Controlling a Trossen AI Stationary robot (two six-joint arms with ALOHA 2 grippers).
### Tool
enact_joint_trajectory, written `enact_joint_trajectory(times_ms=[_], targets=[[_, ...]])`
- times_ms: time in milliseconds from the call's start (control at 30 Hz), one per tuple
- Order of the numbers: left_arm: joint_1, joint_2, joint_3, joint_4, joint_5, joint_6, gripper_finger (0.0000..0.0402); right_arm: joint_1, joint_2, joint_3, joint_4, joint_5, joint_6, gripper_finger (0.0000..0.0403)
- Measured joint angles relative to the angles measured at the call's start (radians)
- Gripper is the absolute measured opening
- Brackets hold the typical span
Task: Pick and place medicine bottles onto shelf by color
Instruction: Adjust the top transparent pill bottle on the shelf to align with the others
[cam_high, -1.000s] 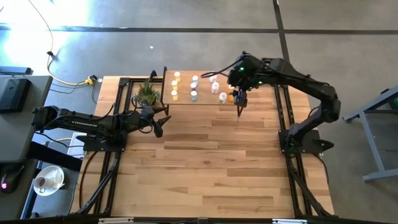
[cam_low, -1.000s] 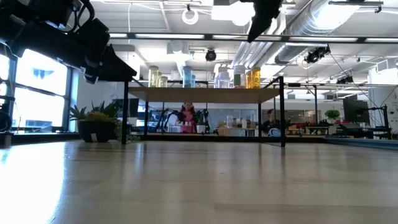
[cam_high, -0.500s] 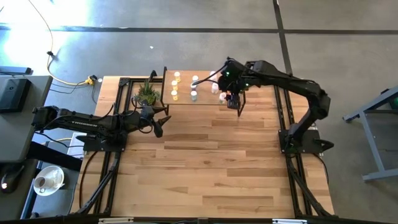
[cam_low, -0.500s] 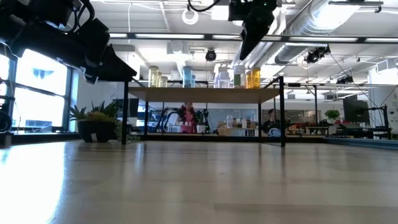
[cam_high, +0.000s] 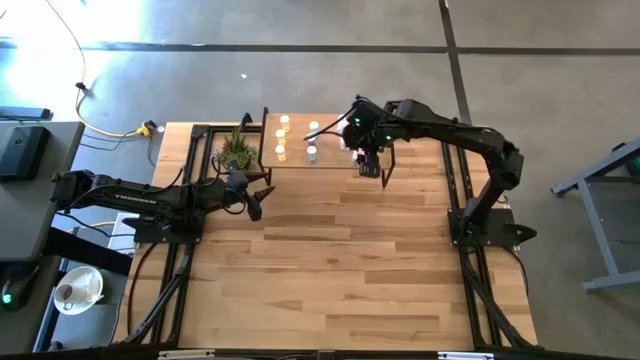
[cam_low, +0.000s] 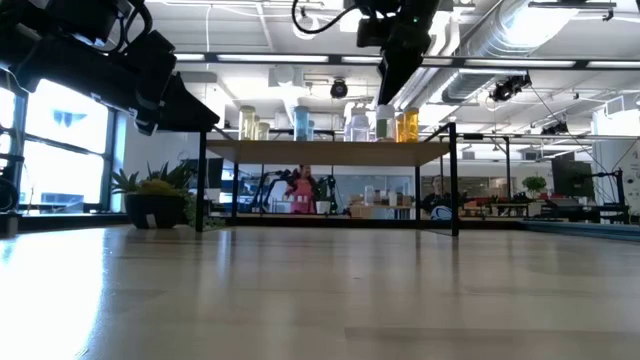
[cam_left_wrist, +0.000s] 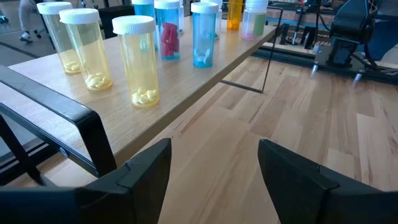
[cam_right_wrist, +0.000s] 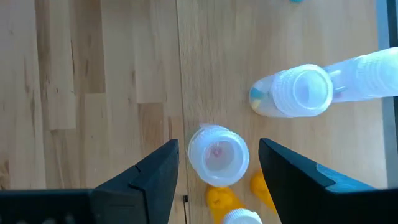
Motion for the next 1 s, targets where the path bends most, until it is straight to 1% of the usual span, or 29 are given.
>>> enact_joint_trajectory(times_ms=[233,1000], targets=[[0.0,0.0,0.0,-0.001,0.0,0.0,0.0229,0.0,0.02,0.0,-0.003,0.023,0.0,0.0213],[0.0,0.0,0.0,-0.001,0.0,0.0,0.0229,-0.001,0.02,0.0,-0.025,0.015,0.037,0.0213]])
